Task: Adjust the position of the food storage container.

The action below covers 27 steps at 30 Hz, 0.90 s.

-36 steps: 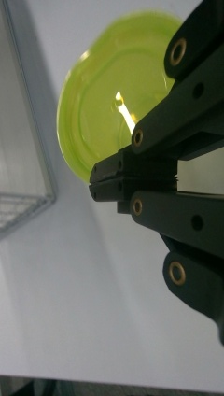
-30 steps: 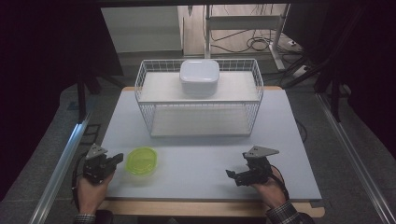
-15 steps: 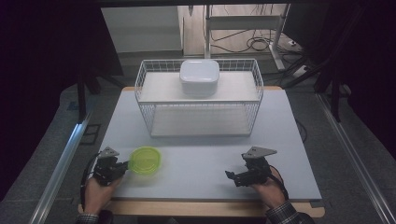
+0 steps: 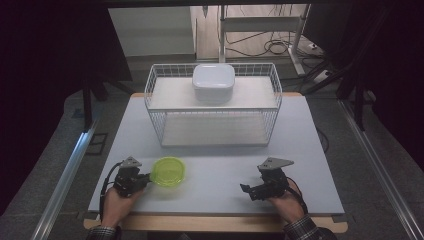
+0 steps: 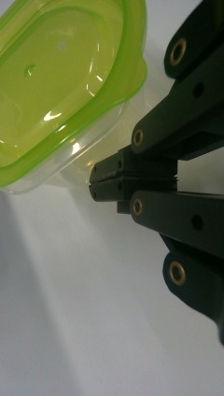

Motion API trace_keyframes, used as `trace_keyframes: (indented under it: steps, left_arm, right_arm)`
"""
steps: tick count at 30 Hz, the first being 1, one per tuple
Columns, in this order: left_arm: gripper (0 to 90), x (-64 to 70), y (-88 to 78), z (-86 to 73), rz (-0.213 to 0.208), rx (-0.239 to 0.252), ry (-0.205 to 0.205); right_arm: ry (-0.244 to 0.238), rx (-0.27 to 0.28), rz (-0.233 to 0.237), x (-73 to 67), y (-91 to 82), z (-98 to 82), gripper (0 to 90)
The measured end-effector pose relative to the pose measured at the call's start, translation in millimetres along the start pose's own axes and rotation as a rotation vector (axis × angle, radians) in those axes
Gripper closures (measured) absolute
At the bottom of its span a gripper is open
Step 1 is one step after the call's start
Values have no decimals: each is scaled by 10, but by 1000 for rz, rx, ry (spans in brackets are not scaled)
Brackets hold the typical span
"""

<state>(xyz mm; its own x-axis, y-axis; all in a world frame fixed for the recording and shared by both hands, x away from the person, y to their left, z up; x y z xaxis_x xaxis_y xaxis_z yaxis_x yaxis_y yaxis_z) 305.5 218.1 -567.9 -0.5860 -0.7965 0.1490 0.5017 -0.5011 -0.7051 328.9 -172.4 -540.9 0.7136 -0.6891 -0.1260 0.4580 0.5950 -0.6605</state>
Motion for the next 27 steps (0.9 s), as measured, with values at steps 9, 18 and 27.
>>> trace_keyframes:
  steps: [9,18,27]
  left_arm:
    - [900,194,161,134,-49,1,26]
    - [900,432,297,204,-102,-19,74]
    - [900,703,434,271,-134,-35,140]
  right_arm:
    - [-8,-12,0,-25,37,-1,53]
    - [-3,-18,1,-20,42,-8,54]
    - [0,-30,10,-25,59,-19,65]
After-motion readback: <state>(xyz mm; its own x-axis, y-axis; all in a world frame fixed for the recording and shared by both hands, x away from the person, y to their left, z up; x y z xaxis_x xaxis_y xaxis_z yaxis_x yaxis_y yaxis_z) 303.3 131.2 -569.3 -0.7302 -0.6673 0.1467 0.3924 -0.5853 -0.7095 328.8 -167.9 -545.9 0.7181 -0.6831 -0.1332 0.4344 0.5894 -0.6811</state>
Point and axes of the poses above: each handheld gripper's, and its own axes: y roughly forward along the jaws, z roughly out of its top, x roughly to its right, the point moved 5 cm from there along y, roughly forward along the jaws, and after that the axes turned 5 degrees about y, right-handed, at the moved point
